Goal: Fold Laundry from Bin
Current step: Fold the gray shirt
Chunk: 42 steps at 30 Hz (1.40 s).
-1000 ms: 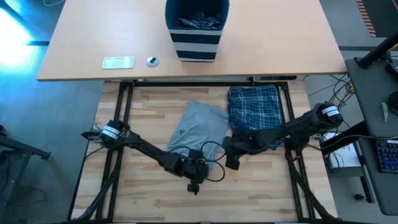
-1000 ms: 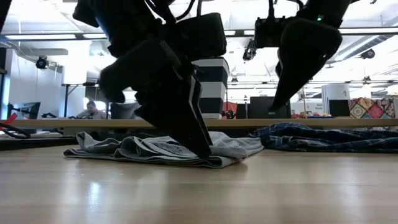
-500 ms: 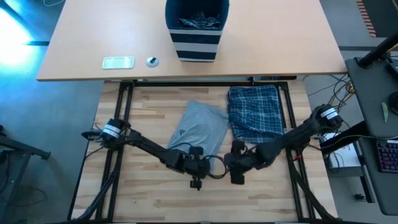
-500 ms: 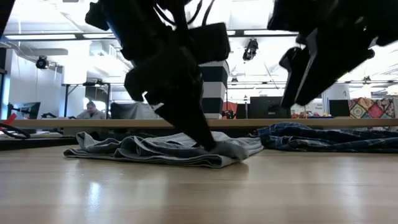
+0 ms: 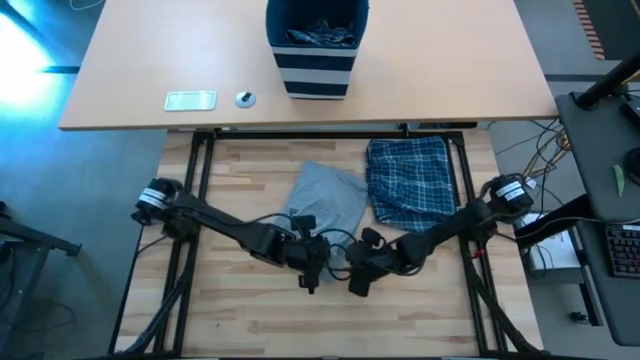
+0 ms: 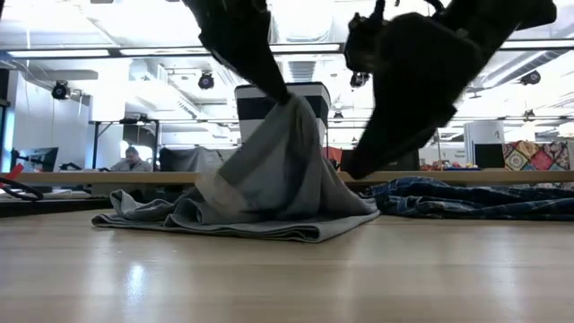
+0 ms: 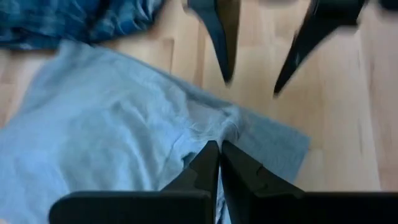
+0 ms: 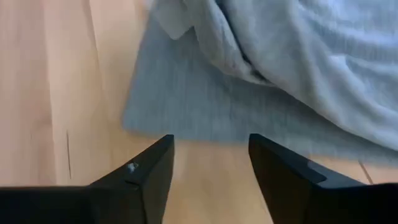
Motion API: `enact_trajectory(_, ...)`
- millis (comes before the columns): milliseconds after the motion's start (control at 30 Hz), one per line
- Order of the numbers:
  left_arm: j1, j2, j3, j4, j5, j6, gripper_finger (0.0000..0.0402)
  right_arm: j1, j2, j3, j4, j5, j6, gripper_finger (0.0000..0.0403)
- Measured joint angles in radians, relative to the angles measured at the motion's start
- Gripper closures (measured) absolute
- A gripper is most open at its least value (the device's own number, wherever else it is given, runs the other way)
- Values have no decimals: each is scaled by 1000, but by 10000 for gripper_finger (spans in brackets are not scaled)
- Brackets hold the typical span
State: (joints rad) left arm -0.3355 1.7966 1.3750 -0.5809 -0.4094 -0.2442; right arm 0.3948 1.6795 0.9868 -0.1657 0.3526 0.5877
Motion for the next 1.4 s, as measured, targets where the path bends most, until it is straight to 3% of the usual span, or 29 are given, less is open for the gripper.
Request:
enact_trajectory(367,0,-34,7,-4,-27,22,402,-48,110,-2,317,56,-103,312)
enact_trajectory(533,-2,-34,6,-7,-27,26,402,1,74,32,256,-40,-160,335)
enact_trajectory(700,-1,-34,5,-12,-28,26,402,64,13,56,-5,221,-123,346)
enact_trajectory(833,-4,-34,5,16,-27,27,402,34,37,50,55,293,-160,353)
enact_trajectory(1167,-4,-30,1,54,21,23,397,2,109,60,321,192,-272,388)
enact_trajectory(1300,-4,-30,-3,110,72,25,365,2,109,70,318,172,-285,393)
enact_trajectory(1400,-10,-30,-3,128,127,22,326,5,104,73,322,53,-290,393)
